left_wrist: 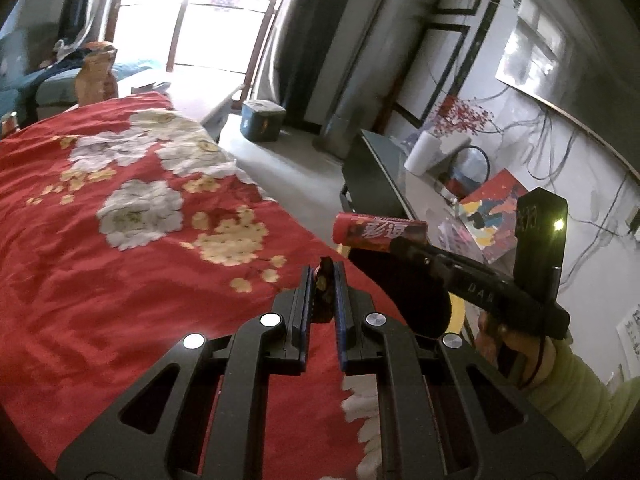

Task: Collect trash
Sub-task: 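Carry the dark wrapper and red can over the yellow-rimmed bin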

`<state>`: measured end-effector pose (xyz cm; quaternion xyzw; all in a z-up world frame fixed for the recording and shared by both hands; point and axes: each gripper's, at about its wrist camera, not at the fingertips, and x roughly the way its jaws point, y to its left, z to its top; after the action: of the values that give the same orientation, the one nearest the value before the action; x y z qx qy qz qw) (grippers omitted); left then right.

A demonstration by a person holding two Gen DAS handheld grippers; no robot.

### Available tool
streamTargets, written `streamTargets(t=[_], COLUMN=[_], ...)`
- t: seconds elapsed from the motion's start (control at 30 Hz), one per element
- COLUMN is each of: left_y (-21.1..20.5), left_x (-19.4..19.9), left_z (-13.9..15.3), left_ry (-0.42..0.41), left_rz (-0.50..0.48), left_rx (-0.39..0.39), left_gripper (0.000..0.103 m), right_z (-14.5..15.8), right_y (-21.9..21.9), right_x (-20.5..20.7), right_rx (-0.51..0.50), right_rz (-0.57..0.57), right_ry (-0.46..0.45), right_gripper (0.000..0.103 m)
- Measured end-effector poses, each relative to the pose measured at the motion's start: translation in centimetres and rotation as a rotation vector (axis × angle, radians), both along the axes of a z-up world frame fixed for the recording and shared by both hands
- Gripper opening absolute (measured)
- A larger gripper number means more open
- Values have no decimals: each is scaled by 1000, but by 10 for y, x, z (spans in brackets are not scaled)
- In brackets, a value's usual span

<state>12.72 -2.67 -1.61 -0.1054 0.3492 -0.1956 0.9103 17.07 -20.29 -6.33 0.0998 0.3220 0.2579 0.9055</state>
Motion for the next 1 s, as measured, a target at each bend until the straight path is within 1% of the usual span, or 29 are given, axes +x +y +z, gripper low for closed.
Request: streamTargets(t=[0.33, 0.53, 0.8, 1.0], left_y=[-48, -81, -121, -148], left_x=[13, 19, 28, 34], left_z=[-2, -4, -12, -19], left_ry=[1, -2, 5, 7], left_rz=[-82, -133, -186, -223], left_rx=[21, 43, 75, 95], left_gripper=[6, 6, 6, 6], right_z=[-7, -9, -17, -21], right_y=[-64, -94, -131, -152], right_x=[-1, -5, -8, -9], right_rx=[-2, -17, -7, 12], right_rz=[-152, -228, -313, -348], right_ry=[8, 7, 34, 54], right_gripper=[27, 27, 27, 27])
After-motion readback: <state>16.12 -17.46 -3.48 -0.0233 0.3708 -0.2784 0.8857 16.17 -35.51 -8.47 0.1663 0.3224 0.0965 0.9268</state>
